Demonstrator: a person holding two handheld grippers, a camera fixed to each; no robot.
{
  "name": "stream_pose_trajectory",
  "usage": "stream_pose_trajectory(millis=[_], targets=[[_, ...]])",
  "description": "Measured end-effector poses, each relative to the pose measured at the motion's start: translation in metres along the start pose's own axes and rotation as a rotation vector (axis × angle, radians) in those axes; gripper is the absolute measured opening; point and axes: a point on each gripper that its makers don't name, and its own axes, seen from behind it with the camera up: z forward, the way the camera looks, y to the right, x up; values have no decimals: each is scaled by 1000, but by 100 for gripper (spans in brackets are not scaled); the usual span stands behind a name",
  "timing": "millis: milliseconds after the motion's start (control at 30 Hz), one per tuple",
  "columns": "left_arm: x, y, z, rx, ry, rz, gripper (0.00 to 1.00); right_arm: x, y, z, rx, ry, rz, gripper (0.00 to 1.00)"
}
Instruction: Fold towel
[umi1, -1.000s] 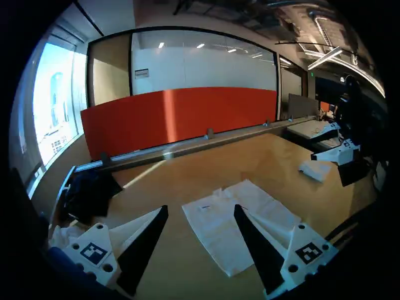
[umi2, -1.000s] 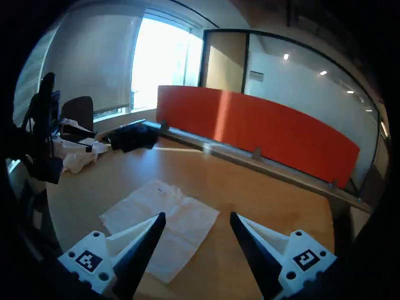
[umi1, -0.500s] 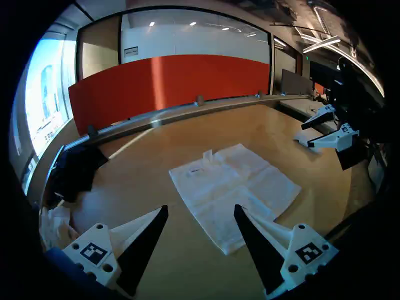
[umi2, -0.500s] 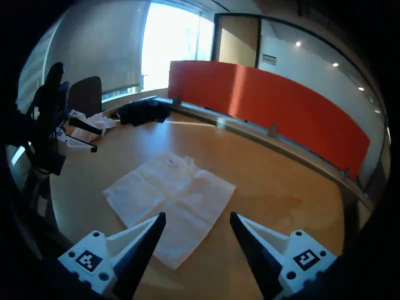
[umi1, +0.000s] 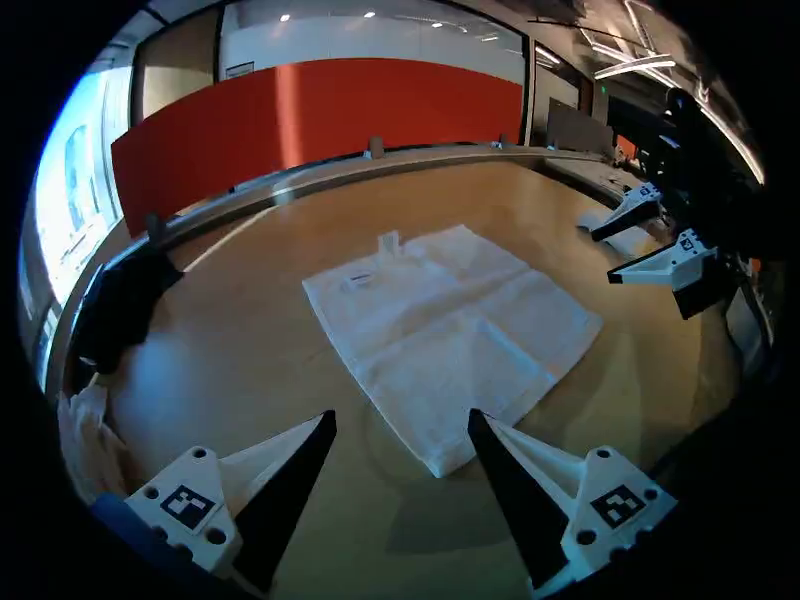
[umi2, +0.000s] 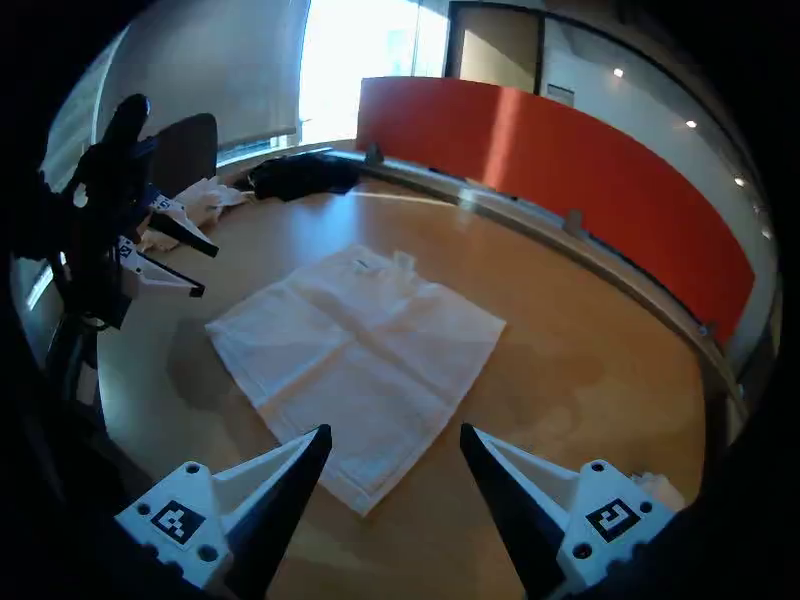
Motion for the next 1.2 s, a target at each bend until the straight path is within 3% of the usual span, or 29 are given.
stream_pose_trajectory(millis=[500, 900, 1200], targets=[[-41, 21, 21, -70, -110, 37, 98, -51, -12, 18, 33, -104, 2, 99], [-48, 27, 27, -79, -139, 58, 98, -66, -16, 25, 48, -138, 0, 99], [-59, 32, 31, -93, -181, 42, 98, -74, -17, 26, 65, -162, -4, 94]])
